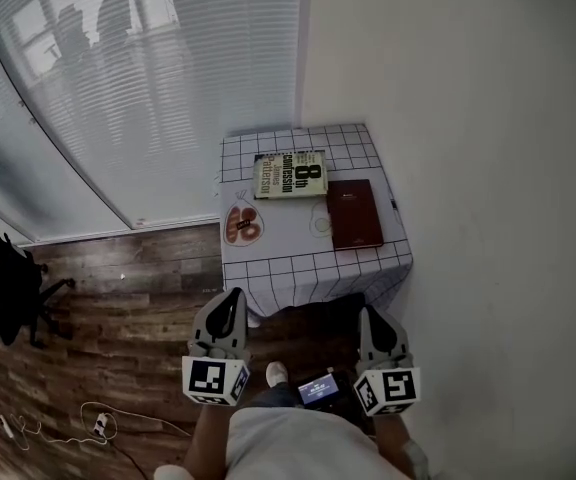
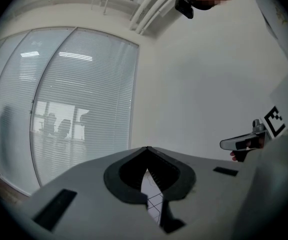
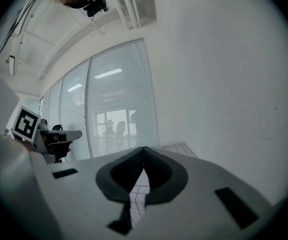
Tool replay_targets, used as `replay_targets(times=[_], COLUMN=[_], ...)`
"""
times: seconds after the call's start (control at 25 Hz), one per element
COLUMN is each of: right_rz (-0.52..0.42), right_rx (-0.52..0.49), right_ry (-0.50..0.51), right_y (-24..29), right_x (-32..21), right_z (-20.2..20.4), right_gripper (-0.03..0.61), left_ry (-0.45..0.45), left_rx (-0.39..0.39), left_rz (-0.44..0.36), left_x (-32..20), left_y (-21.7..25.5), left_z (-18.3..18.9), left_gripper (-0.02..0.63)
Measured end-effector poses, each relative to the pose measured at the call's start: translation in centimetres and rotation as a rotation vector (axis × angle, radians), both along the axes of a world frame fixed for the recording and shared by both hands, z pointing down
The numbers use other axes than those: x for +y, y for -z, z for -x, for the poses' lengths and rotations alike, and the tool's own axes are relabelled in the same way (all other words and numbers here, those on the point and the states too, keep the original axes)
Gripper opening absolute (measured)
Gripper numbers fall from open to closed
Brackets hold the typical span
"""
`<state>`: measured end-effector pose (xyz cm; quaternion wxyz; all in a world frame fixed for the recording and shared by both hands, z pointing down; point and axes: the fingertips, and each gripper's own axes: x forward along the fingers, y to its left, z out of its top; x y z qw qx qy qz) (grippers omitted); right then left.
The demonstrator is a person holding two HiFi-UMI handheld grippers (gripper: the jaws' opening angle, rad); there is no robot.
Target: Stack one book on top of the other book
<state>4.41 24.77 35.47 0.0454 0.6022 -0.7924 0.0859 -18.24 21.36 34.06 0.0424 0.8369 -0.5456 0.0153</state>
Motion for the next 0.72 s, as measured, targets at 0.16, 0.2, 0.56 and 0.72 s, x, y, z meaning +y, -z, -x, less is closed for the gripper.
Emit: replay_targets(times=[0.16,0.2,0.56,0.72], right_rz=[0.004,0.004,0.047,0.077], right_rx=[0.013,0.012,0.005,0.007], right_ry=[-0.030,-0.038,-0.089,-0.095], right_y=[-0.1,-0.1,-1.3,-2.3], right_x=[-1.4,-1.7,-4.1,-5.6], right_z=[0.7,0.7,0.5,0.2], right_gripper=[0.006,0.006,0.006,0.008], left_ry=[-0.040,-0.052,-0.082,-0.078], left_rx=[-0.056,-0.062,-0.052,-0.054], left_rz=[-0.011,-0.014,0.008,0.016], left_x=[-2.1,-2.5,-5.5,-7.5], left_y=[-0.5,-0.5,-1.5,-1.7], left_z=[0.2,0.1,0.1,0.0], left_gripper=[0.009,0.009,0.009,0.009])
